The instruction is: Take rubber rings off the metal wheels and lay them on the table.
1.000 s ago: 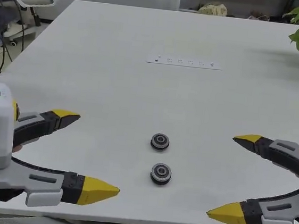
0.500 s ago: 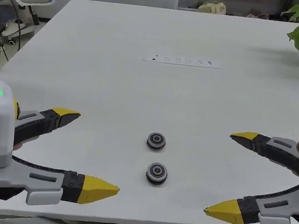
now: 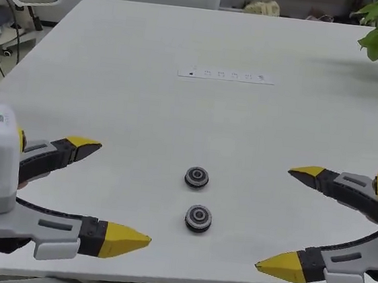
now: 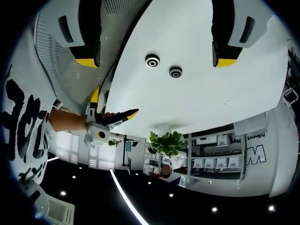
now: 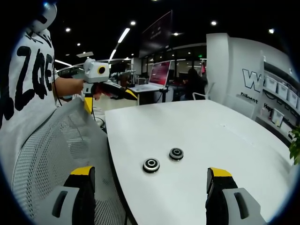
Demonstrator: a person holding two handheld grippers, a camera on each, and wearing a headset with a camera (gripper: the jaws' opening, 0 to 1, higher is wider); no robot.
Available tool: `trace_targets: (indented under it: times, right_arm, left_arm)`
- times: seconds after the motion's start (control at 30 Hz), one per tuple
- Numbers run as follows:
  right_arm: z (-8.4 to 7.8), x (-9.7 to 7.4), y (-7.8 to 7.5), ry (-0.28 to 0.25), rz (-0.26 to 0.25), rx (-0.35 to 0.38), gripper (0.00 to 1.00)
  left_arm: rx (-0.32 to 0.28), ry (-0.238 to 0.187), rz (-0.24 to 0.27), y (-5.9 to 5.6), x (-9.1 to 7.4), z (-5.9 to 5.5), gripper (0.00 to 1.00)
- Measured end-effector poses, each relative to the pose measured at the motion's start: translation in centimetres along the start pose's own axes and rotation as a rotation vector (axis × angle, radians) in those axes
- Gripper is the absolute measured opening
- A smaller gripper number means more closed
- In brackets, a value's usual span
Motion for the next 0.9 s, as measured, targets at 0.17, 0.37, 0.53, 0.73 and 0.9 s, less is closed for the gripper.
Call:
trace_targets:
  times: [0.17, 0.37, 0.53, 0.73, 0.9]
  right_arm:
    - [0.2, 0.1, -0.2, -0.005, -0.013, 0.002, 0.99]
    - [0.6, 0.2, -0.3, -0.007, -0.022, -0.003, 0.99]
    - [1.2, 0.1, -0.5, -0.016, -0.029, -0.013, 0.99]
    - [1.5, 0.0, -0.7, -0.021, -0.035, -0.015, 0.99]
    - [1.8, 0.1, -0.7, -0.028, -0.033, -0.013, 0.99]
  left_arm:
    - [0.007, -0.005, -0.007, 0.4, 0.2, 0.3, 0.98]
    - [0.016, -0.007, -0.017, 0.5, 0.3, 0.5, 0.98]
    - [0.020, -0.012, -0.022, 0.7, 0.5, 0.7, 0.97]
    - [0.023, -0.012, -0.037, 0.3, 0.8, 0.8, 0.97]
    - [0.024, -0.007, -0.043, 0.2, 0.8, 0.8, 0.96]
Point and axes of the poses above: the centre of the closed fingertips' face, and the gripper's own axes: x roughly forward along the fingers, y roughly to its left, z roughly out of its top, the point moved 2 cm from there along -x, roughly backward along the fingers, and after that the axes turned 7 degrees about -y, right-handed, at the moved point
